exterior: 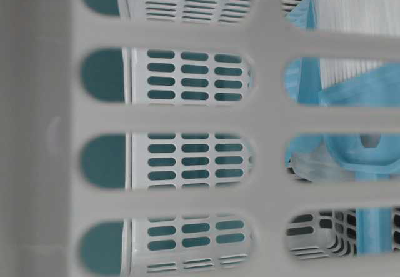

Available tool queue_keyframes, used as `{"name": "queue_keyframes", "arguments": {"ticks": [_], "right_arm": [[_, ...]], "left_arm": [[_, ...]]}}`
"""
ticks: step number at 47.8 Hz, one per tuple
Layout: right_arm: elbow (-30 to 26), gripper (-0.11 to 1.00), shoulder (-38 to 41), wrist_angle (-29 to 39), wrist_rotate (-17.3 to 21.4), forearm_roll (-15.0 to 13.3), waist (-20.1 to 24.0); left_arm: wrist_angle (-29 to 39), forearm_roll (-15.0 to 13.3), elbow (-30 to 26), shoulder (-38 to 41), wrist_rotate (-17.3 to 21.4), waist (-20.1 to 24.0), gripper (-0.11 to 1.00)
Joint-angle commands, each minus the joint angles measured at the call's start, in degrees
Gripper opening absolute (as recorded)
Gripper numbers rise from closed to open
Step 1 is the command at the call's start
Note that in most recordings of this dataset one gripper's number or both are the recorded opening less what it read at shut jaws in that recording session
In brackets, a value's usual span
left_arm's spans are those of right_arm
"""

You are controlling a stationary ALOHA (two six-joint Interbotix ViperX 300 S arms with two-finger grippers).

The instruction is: Pick up the hand brush from the shopping basket with the left arm.

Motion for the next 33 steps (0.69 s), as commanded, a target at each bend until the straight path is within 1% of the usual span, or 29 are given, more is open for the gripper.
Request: {"name": "queue_keyframes", "arguments": {"ticks": [1, 3, 5, 8, 14, 21, 33], "right_arm": [[-1.23, 0.00, 0.70, -0.18, 0.44, 0.09, 0.00], [-1.41, 0.00, 0.70, 1.14, 0.44, 0.70, 0.00], [-2.02, 0.00, 0.70, 4.48, 0.62, 0.88, 0.00], [-3.08, 0.00, 0.62, 9.40, 1.14, 0.88, 0.00], [-5.36, 0.00, 0.26, 15.91, 1.67, 0.88, 0.00], [-6.94, 0.00, 0.09, 17.49, 1.49, 0.88, 0.09], [-7.12, 0.00, 0.09, 18.19, 1.76, 0.88, 0.09]], "left_arm": [[1.05, 2.46, -2.81, 1.14, -1.14, -0.79, 0.06], [2.46, 2.46, -3.78, 1.58, -1.49, -0.79, 0.04], [4.48, 2.46, -5.10, 2.46, -2.02, -0.79, 0.00], [8.17, 2.46, -7.56, 3.52, -2.72, -1.14, 0.00], [18.90, 2.46, -14.41, 7.03, -3.34, -2.11, 0.00], [31.46, 2.46, -22.06, 12.92, -3.08, -3.43, 0.00], [47.72, 2.46, -34.54, 24.52, -3.34, -5.45, 0.00]]}}
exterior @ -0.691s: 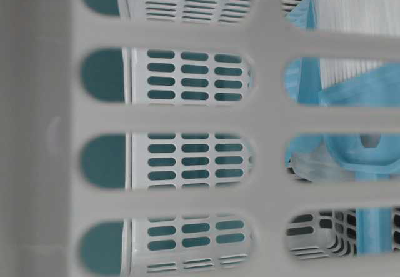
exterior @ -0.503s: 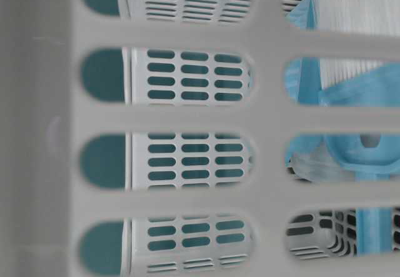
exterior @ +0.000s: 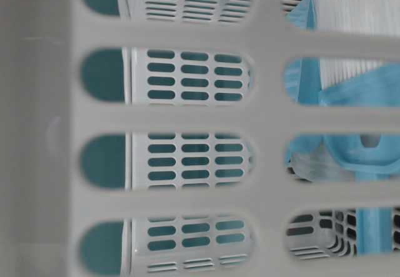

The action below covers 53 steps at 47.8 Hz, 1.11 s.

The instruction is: Pick up the hand brush from the shopping basket with the left arm.

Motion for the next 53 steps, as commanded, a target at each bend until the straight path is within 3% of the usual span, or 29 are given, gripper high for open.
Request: {"name": "queue_keyframes", "arguments": {"ticks": [1, 6, 14, 18, 23, 26, 36, 41, 53], "right_arm": [[-1.49, 0.00, 0.26, -0.18, 0.26, 0.18, 0.18], [-1.49, 0.12, 0.18, -0.18, 0.26, 0.18, 0.18], [-1.49, 0.61, -0.09, -0.44, 0.35, 0.18, 0.62], [-1.49, 0.78, -0.44, -0.53, 0.35, 0.18, 0.62], [-1.58, 0.77, -1.05, -0.44, 0.35, 0.18, 0.62], [-1.58, 0.76, -1.41, -0.44, 0.35, 0.18, 0.62], [-1.58, 0.76, -1.58, -0.18, 0.35, 0.18, 0.70], [-1.49, 0.76, -1.67, -0.18, 0.35, 0.18, 0.79], [-1.05, 0.76, -1.67, -0.18, 0.35, 0.18, 0.79]], "left_arm": [[5.98, 0.18, -6.06, 3.96, -0.26, -0.79, 0.00], [10.63, 0.18, -9.58, 7.82, -0.79, -1.23, 0.00], [15.64, 0.18, -14.15, 12.66, -2.72, -1.58, 0.00], [16.79, 0.18, -15.82, 14.50, -3.87, -2.20, 0.00], [18.63, 0.18, -17.67, 16.79, -5.71, -2.99, 0.01], [19.42, 0.18, -18.37, 17.93, -6.68, -3.34, 0.07], [20.21, 0.18, -20.48, 23.12, -10.37, -5.10, 0.67], [20.39, 0.18, -21.45, 26.63, -12.22, -6.06, 0.88], [20.39, 0.18, -21.80, 33.66, -13.10, -8.17, 0.90]]}}
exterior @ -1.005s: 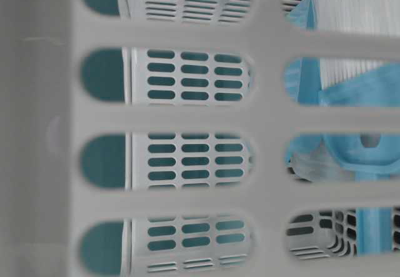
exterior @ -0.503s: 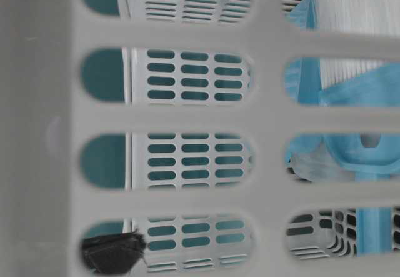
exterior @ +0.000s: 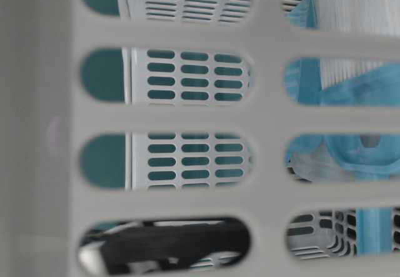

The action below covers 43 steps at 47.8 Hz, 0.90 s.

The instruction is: Pick up the hand brush from the shopping basket with the left arm.

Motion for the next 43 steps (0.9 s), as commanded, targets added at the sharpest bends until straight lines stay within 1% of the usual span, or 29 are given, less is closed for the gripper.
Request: {"name": "queue_keyframes", "arguments": {"ticks": [1, 16, 28, 43], "right_arm": [[-0.97, 0.76, 0.26, -0.26, 0.00, 0.18, 0.18], [-0.53, 0.76, 0.18, -0.26, 0.00, 0.18, 0.18], [-0.18, 0.75, 0.18, -0.26, 0.09, 0.18, 0.18], [0.44, 0.75, 0.18, -0.53, 0.09, 0.18, 0.18]], "left_arm": [[-0.09, 0.18, -1.05, 1.76, -0.26, -0.44, 0.90], [-0.18, 0.18, 0.44, 7.29, -0.09, -0.35, 0.90], [-2.46, 0.18, 2.20, 11.25, 0.26, 0.62, 0.90], [-3.43, 0.18, 2.20, 12.48, 0.44, 1.32, 0.90]]}}
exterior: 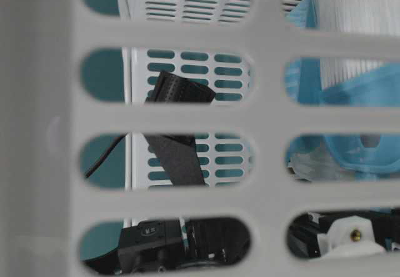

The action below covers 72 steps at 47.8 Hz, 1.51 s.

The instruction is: Pick up the hand brush from the shopping basket with the left arm.

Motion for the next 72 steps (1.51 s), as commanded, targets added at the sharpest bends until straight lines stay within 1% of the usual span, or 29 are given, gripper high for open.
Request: {"name": "queue_keyframes", "arguments": {"ticks": [1, 14, 17, 19, 20, 23, 28, 30, 33, 49, 55, 63, 72], "right_arm": [[-0.35, 0.75, 0.26, -0.53, 0.09, 0.18, 0.09], [0.09, 0.75, 0.26, -0.79, 0.09, 0.18, 0.09], [0.18, 0.75, 0.26, -0.79, 0.18, 0.18, 0.09], [0.26, 0.75, 0.26, -0.79, 0.26, 0.18, 0.09], [0.26, 0.75, 0.26, -0.79, 0.26, 0.18, 0.09], [0.35, 0.75, 0.26, -0.79, 0.62, 0.18, 0.09], [0.62, 0.75, 0.26, -0.79, 1.14, 0.18, 0.09], [0.70, 0.75, 0.26, -0.79, 1.32, 0.18, 0.09], [0.70, 0.75, 0.26, -0.79, 1.49, 0.18, 0.09], [0.97, 0.75, 0.09, -0.79, 1.58, 0.18, 0.09], [1.05, 0.75, -0.35, -0.79, 1.58, 0.18, 0.09], [1.23, 0.75, -1.23, -0.79, 1.58, 0.18, 0.09], [1.41, 0.75, -2.02, -0.79, 1.58, 0.18, 0.09]], "left_arm": [[-0.26, 0.18, -0.35, -0.26, 0.09, 0.00, 0.90], [-2.02, 0.18, -0.97, -0.18, 0.26, -0.44, 0.89], [-2.72, 0.18, -1.05, -0.09, 0.26, -0.79, 0.87], [-3.34, 0.18, -1.05, 0.00, 0.26, -1.32, 0.83], [-3.69, 0.18, -1.05, 0.00, 0.35, -1.58, 0.80], [-4.39, 0.18, -1.05, 0.00, 0.35, -2.29, 0.65], [-4.83, 0.18, -1.05, -0.09, 0.53, -2.90, 0.33], [-4.83, 0.18, -1.05, -0.09, 0.53, -2.90, 0.22], [-4.75, 0.18, -0.97, -0.09, 0.53, -2.99, 0.23], [-4.31, 0.18, -1.32, -0.44, 0.44, -2.90, 0.23], [-2.29, 0.18, -2.64, -2.20, 0.26, -2.99, 0.23], [4.66, 0.18, -7.12, -6.24, 0.26, -2.90, 0.23], [18.19, 0.18, -16.08, -9.76, 0.00, -2.81, 0.23]]}}
